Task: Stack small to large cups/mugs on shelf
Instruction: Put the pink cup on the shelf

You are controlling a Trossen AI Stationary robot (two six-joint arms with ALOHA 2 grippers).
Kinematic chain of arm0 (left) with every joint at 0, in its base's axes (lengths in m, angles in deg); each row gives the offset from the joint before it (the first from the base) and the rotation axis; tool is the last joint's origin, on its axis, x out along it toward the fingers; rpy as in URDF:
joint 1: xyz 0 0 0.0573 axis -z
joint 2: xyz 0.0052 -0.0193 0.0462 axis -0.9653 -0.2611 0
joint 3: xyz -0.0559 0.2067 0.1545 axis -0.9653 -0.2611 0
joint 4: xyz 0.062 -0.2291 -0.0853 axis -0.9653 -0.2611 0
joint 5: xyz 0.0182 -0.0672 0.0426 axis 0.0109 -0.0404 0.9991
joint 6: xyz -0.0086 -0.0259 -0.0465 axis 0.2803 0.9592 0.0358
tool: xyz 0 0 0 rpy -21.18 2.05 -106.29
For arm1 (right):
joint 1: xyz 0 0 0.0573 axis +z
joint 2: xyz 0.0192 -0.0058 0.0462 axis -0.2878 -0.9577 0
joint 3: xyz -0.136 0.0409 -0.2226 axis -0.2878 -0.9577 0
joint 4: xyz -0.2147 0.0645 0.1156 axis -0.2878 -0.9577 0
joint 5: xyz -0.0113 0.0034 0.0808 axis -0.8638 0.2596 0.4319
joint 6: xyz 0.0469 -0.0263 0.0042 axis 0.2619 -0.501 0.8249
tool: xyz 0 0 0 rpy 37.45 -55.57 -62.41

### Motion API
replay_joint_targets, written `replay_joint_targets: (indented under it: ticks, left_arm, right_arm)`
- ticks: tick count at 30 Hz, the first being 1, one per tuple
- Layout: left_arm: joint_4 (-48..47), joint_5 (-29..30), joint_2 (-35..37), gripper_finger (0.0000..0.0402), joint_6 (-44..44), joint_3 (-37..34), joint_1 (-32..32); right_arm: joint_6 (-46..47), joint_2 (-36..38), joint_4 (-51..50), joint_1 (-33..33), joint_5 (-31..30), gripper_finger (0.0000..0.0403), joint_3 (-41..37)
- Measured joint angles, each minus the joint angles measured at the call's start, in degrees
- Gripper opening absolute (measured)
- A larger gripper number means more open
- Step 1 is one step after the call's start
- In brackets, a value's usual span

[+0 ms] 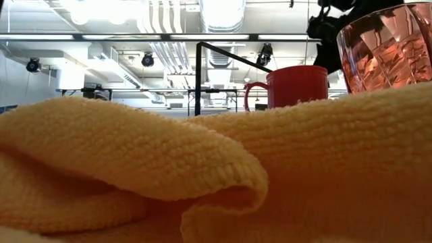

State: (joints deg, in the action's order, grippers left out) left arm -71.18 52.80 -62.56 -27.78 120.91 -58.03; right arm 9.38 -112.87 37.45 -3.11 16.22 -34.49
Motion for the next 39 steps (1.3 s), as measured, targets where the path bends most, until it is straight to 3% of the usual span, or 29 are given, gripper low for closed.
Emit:
replay_joint_targets:
  ticks: [4, 16, 24, 29, 39]
  left_arm:
    - [-0.17, 3.1, 1.78, 0.0061, 0.0, -1.02, -0.11]
    - [-0.02, 3.16, 2.0, 0.0061, -0.04, -1.09, -0.27]
    - [0.0, 3.53, 1.91, 0.0061, -2.05, -1.16, -0.76]
    - [0.0, 4.65, 1.86, 0.0061, -2.08, -1.26, -1.73]
    - [0.0, 4.65, 1.82, 0.0061, -2.05, -1.31, -2.86]
  right_arm:
    - [-4.6, -2.72, 0.73, -0.35, 0.05, 0.0063, 0.92]
    - [-6.11, -10.08, 0.94, -3.87, 0.05, 0.0063, 0.95]
    - [-6.75, -10.05, 1.43, -6.46, 0.5, 0.0063, 0.95]
    - [-6.42, -9.99, 1.44, -7.34, 6.72, 0.0063, 0.93]
    - [-7.92, -10.01, 1.44, -7.98, 6.58, 0.0063, 0.91]
